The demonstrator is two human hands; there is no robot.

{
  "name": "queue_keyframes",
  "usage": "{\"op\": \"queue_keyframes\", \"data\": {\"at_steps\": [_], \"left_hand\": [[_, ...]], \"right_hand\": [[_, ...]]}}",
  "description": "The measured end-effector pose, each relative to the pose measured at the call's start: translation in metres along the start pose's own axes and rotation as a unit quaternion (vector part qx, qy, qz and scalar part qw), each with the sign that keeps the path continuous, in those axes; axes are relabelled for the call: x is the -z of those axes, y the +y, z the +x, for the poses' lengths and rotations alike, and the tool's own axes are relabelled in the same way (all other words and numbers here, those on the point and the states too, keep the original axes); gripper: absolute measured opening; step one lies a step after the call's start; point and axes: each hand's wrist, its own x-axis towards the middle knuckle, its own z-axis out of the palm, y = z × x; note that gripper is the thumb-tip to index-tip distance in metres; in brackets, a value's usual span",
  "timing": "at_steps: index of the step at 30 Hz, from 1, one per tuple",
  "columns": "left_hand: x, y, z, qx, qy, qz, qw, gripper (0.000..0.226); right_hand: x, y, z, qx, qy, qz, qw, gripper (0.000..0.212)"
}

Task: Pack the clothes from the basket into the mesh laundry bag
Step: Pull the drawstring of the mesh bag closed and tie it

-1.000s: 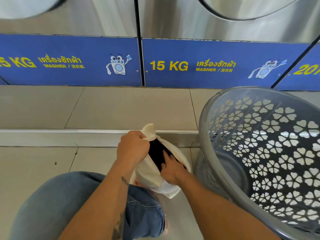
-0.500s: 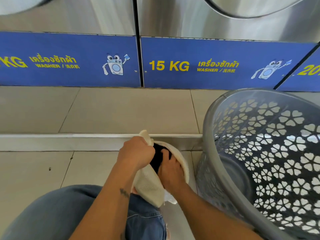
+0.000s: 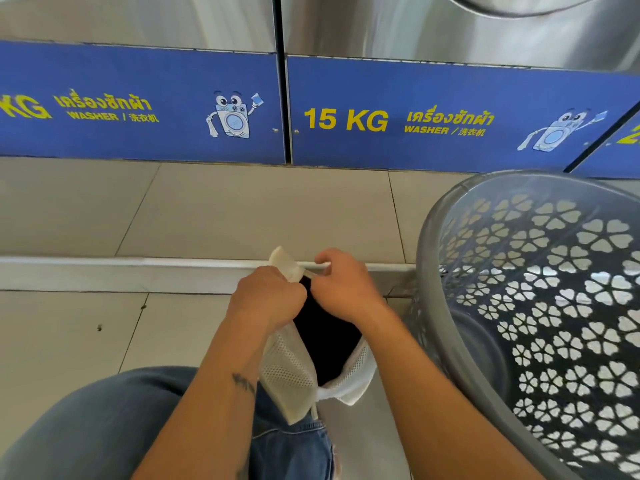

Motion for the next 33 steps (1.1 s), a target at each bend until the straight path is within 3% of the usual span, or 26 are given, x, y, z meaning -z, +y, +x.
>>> {"op": "queue_keyframes", "data": {"at_steps": [3,6,9,12,14,18,21,27,30,33], "left_hand": [[0.000,0.002,0.000,0.005,-0.013,0.000,1.000,0.033],[0.002,0.006,0.003,0.025,-0.017,-0.021,0.999,0.027],[0.005,0.004,0.013,0.037,0.028,-0.028,0.999,0.019],[0.002,-0.008,0.026,-0.034,0.123,-0.070,0.989,0.022],[-0.002,-0.013,0.032,-0.082,0.146,-0.113,0.979,0.032],[-0.017,-0.019,0.043,-0.091,0.102,-0.128,0.982,0.035],[-0.022,-0.023,0.044,-0.048,0.084,-0.095,0.991,0.021],[-0.024,-0.027,0.031,-0.027,0.044,-0.086,0.995,0.017],[-0.025,-0.027,0.022,-0.046,-0.010,-0.063,0.997,0.025],[-0.026,-0.028,0.016,-0.062,-0.050,-0.052,0.995,0.028]], "right_hand": [[-0.011,0.002,0.032,0.004,0.077,0.054,0.996,0.045],[-0.028,0.015,0.059,0.007,0.011,0.046,0.999,0.044],[-0.032,0.029,0.070,0.002,-0.077,0.043,0.996,0.039],[-0.036,0.038,0.072,-0.018,-0.097,0.062,0.993,0.035],[-0.038,0.039,0.073,-0.022,-0.088,0.073,0.993,0.031],[-0.041,0.040,0.062,-0.010,-0.077,0.093,0.993,0.010],[-0.043,0.046,0.053,-0.009,-0.049,0.100,0.994,0.011],[-0.037,0.043,0.018,0.029,0.083,0.086,0.992,0.012],[-0.035,0.043,0.004,0.028,0.100,0.088,0.991,0.010],[-0.029,0.044,-0.007,-0.030,0.081,0.138,0.987,0.017]]}}
